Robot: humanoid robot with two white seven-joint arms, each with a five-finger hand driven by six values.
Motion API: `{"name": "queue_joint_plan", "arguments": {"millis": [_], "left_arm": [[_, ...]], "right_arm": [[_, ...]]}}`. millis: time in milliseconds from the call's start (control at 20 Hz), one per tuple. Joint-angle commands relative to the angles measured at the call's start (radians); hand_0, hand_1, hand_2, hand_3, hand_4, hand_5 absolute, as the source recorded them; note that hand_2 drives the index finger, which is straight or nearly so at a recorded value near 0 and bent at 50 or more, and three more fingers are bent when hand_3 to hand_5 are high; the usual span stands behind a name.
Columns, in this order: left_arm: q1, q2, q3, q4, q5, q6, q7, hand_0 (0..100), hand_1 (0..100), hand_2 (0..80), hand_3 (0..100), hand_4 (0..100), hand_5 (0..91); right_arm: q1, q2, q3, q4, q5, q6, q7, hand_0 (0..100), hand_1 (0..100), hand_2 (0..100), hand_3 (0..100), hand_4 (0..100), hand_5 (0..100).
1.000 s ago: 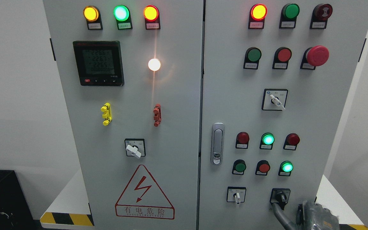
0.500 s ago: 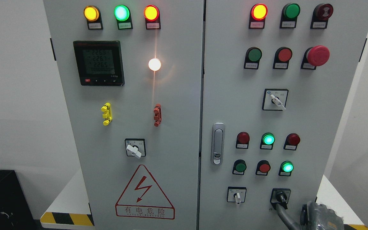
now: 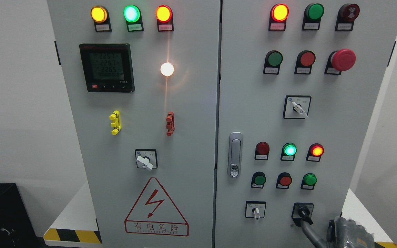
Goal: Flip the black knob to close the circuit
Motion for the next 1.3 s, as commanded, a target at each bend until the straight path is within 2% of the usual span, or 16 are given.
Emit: {"name": "queue_joint_plan", "arguments": {"millis": [0, 700, 1250], "left_arm": [[0.023, 0.0, 0.0, -0.029, 0.0, 0.0, -0.001, 12, 56, 0.0, 0, 0, 0.0], [0.023, 0.0, 0.0, -0.029, 0.0, 0.0, -0.001, 12, 56, 0.0, 0, 0, 0.0], [0.023, 0.0, 0.0, -0.029, 0.0, 0.0, -0.001, 12, 56, 0.0, 0, 0, 0.0]], "right_arm": [[-0.007, -0.002, -0.013, 0.0, -0.001, 0.002, -0.007, 0, 3, 92, 100, 100, 100], [-0.002, 0.0, -0.008, -0.008, -0.022, -0.004, -0.008, 0, 2, 92, 100, 100, 100], [0.007, -0.002, 0.03, -0.011, -0.041, -0.009, -0.01, 0, 2, 92, 100, 100, 100]]}}
